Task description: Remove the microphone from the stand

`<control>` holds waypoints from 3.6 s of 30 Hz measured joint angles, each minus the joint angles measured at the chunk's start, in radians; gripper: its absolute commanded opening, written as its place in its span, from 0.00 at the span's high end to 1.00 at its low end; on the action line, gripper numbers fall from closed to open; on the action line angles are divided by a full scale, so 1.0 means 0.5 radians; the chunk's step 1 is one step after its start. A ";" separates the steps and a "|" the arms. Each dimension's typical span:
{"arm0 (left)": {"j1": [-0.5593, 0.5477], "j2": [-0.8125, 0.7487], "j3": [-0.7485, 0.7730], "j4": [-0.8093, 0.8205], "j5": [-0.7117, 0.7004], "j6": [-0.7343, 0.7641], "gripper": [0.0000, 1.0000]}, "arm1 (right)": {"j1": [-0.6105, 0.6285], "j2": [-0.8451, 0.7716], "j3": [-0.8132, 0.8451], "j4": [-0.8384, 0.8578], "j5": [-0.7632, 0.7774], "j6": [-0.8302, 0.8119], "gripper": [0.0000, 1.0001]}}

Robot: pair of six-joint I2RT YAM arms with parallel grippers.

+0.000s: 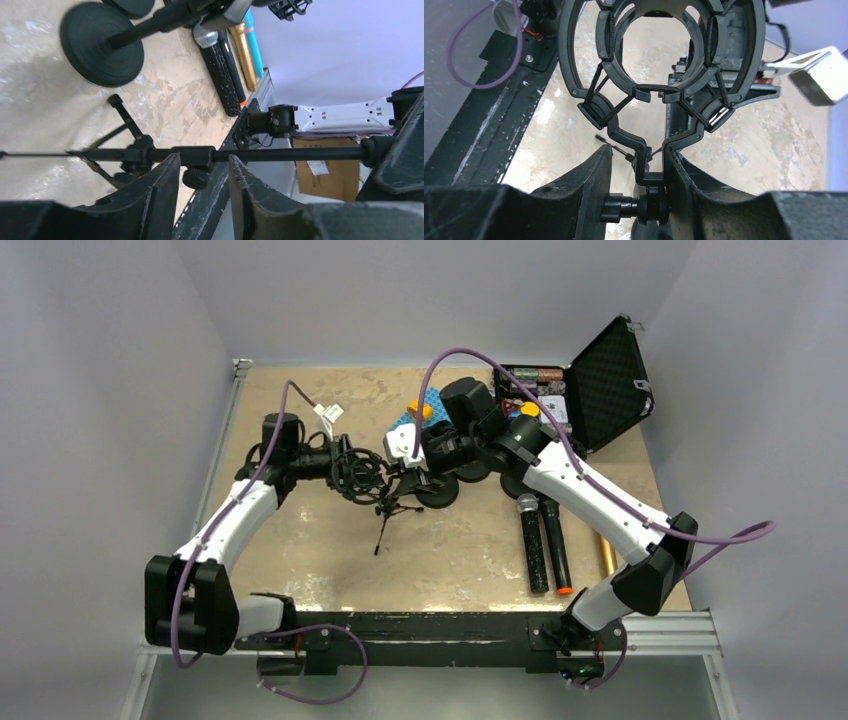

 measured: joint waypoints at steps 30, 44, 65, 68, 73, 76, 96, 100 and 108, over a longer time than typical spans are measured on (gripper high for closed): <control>-0.133 -1.289 -0.735 -0.366 -0.056 3.307 0.32 | -0.032 0.027 0.003 0.056 -0.011 0.278 1.00; -0.452 -1.073 -0.855 0.181 -0.219 3.531 0.30 | -0.042 0.041 0.003 0.095 -0.041 0.323 1.00; -0.456 -0.926 -0.852 -0.076 -0.314 3.801 0.35 | -0.057 0.043 0.003 0.093 -0.056 0.369 1.00; -0.457 -0.933 -0.852 -0.174 -0.341 3.808 0.35 | -0.057 0.046 0.004 0.095 -0.059 0.370 1.00; -0.456 -1.135 -0.852 -0.214 -0.439 3.620 0.31 | -0.058 0.056 0.014 0.099 -0.060 0.375 1.00; -0.456 -1.310 -0.852 -0.156 -0.462 3.477 0.31 | -0.059 0.057 0.014 0.099 -0.060 0.375 1.00; -0.471 -0.916 -0.735 -0.133 -0.409 3.562 0.34 | -0.059 0.068 0.025 0.100 -0.059 0.375 1.00; -0.471 -1.022 -0.745 -0.267 -0.455 3.596 0.34 | -0.059 0.069 0.025 0.101 -0.058 0.375 1.00; -0.471 -1.468 -0.710 -0.713 -0.582 3.433 0.34 | -0.058 0.143 0.086 0.122 -0.053 0.397 1.00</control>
